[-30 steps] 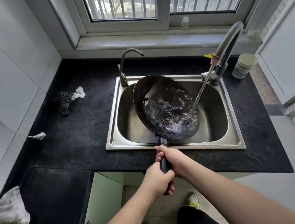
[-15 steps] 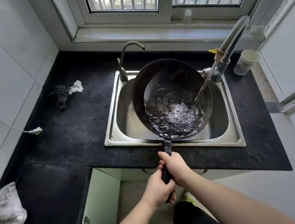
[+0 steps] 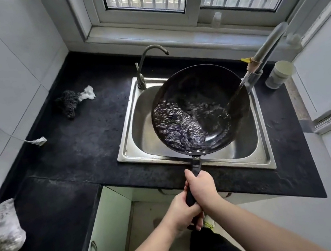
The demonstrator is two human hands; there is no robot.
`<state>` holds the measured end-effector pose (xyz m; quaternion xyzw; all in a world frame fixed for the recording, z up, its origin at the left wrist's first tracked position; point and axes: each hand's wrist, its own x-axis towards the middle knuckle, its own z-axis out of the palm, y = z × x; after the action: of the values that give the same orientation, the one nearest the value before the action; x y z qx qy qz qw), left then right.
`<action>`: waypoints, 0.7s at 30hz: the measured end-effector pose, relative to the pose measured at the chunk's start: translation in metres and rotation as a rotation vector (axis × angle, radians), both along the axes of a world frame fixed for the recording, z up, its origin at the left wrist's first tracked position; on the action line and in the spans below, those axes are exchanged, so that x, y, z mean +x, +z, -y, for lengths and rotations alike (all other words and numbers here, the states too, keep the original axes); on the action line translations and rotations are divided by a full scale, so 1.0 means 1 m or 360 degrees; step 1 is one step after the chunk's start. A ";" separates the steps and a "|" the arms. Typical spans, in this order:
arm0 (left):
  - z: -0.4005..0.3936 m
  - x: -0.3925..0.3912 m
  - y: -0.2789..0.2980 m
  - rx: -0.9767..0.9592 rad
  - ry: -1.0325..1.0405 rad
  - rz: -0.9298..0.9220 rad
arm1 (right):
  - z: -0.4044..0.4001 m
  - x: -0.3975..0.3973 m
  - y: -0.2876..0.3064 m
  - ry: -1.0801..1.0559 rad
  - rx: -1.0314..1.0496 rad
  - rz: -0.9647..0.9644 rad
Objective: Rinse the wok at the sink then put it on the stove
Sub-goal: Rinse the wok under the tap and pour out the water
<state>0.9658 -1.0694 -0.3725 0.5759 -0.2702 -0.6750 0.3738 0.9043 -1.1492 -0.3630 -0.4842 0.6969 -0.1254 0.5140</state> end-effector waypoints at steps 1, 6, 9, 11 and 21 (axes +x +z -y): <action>0.000 -0.002 0.001 0.0006 0.0023 -0.0035 | 0.000 0.000 0.001 -0.0005 -0.0011 -0.0004; 0.000 -0.001 0.007 0.0045 0.0076 -0.0198 | -0.001 0.002 0.006 0.0035 -0.0028 -0.0054; 0.000 0.003 0.015 0.0094 0.0110 -0.0286 | -0.001 0.005 0.010 0.0021 0.0019 -0.0023; 0.002 0.007 0.022 0.0128 0.0126 -0.0321 | 0.001 0.008 0.013 -0.0034 0.0068 0.0037; 0.032 0.027 0.057 0.0387 0.0271 -0.0506 | 0.022 0.019 0.035 -0.0176 0.0246 0.0313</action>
<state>0.9928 -1.1011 -0.3159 0.5238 -0.0747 -0.7510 0.3951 0.9236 -1.1710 -0.3276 -0.3893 0.6764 -0.1464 0.6079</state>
